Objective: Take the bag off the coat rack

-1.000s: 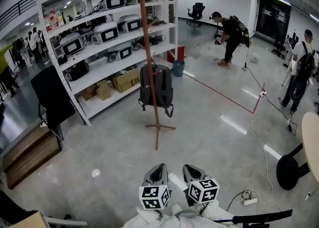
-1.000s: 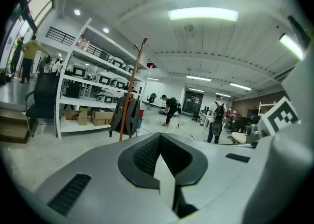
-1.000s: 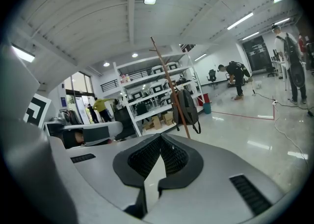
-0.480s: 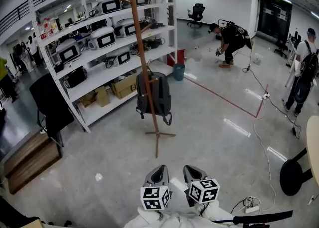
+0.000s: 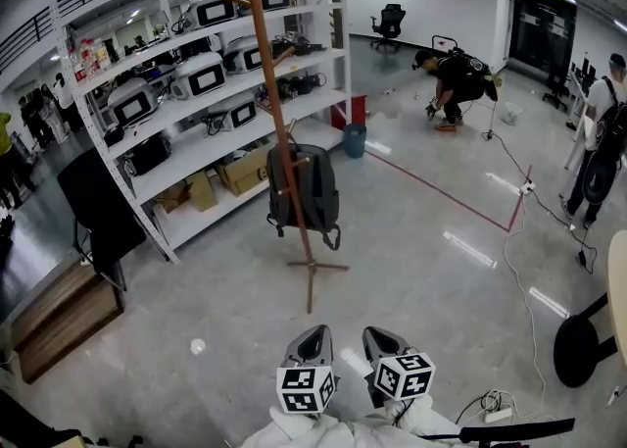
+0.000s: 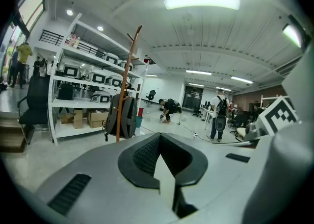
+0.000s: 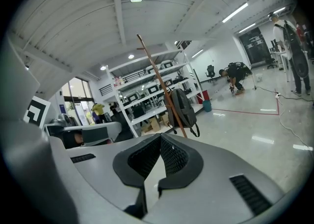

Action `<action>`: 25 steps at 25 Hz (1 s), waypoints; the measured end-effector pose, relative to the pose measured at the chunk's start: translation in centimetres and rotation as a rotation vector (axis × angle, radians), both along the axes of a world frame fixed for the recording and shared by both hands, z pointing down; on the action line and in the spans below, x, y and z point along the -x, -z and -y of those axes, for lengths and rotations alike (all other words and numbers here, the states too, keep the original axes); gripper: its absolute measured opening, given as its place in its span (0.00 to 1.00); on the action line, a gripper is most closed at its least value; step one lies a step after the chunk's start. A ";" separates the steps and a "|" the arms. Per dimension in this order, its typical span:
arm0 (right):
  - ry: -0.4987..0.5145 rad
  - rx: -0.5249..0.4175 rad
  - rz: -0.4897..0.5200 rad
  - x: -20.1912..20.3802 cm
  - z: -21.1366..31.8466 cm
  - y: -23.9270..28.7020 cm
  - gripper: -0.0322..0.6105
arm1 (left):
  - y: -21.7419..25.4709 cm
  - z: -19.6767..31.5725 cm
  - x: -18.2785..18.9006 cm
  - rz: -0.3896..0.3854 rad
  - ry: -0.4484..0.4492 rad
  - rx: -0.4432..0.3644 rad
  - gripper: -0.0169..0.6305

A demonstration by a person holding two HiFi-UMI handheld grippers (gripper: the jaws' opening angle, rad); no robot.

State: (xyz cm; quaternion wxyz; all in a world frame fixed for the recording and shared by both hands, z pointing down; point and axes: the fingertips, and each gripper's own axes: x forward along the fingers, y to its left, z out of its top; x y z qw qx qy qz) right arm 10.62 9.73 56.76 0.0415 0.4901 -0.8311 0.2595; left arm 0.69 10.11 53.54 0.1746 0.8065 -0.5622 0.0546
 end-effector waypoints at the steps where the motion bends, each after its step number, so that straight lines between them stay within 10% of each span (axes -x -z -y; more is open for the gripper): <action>1: 0.001 0.002 0.000 0.1 0.2 -0.1 0.07 | -0.1 0.3 0.1 -0.001 0.002 -0.001 0.03; 25: -0.076 -0.026 -0.021 0.9 12.8 0.3 0.07 | 0.1 14.1 1.9 -0.035 -0.054 -0.022 0.03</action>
